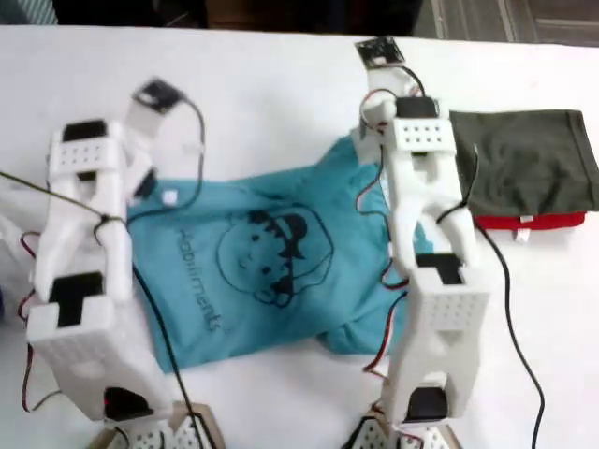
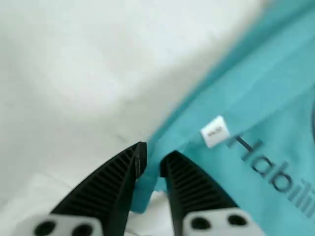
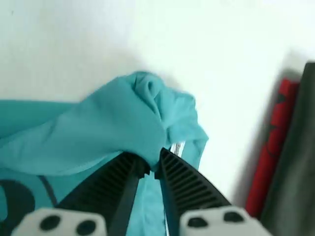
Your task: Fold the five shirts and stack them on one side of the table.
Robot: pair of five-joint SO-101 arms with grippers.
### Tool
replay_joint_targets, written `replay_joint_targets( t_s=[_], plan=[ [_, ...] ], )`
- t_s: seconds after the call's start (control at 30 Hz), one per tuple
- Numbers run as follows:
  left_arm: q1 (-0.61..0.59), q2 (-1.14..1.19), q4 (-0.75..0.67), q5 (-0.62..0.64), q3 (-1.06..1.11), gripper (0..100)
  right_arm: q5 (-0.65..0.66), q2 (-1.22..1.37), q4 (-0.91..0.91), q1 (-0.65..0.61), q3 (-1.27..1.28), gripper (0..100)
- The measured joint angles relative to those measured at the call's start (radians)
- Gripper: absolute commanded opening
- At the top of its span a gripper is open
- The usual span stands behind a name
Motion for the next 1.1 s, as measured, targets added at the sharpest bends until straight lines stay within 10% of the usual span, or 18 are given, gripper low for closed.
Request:
replay_joint_targets(
  t_s=[0.57,1.1],
  plan=[
    [0.025,0.261,0.239,-0.058,-0.428,14,0.0,0.017,-0.287,0.0,0.0,1.9],
    [0.012,0.528,0.051,-0.118,-0.514,14,-0.002,0.017,-0.287,0.005,0.003,1.9]
  ],
)
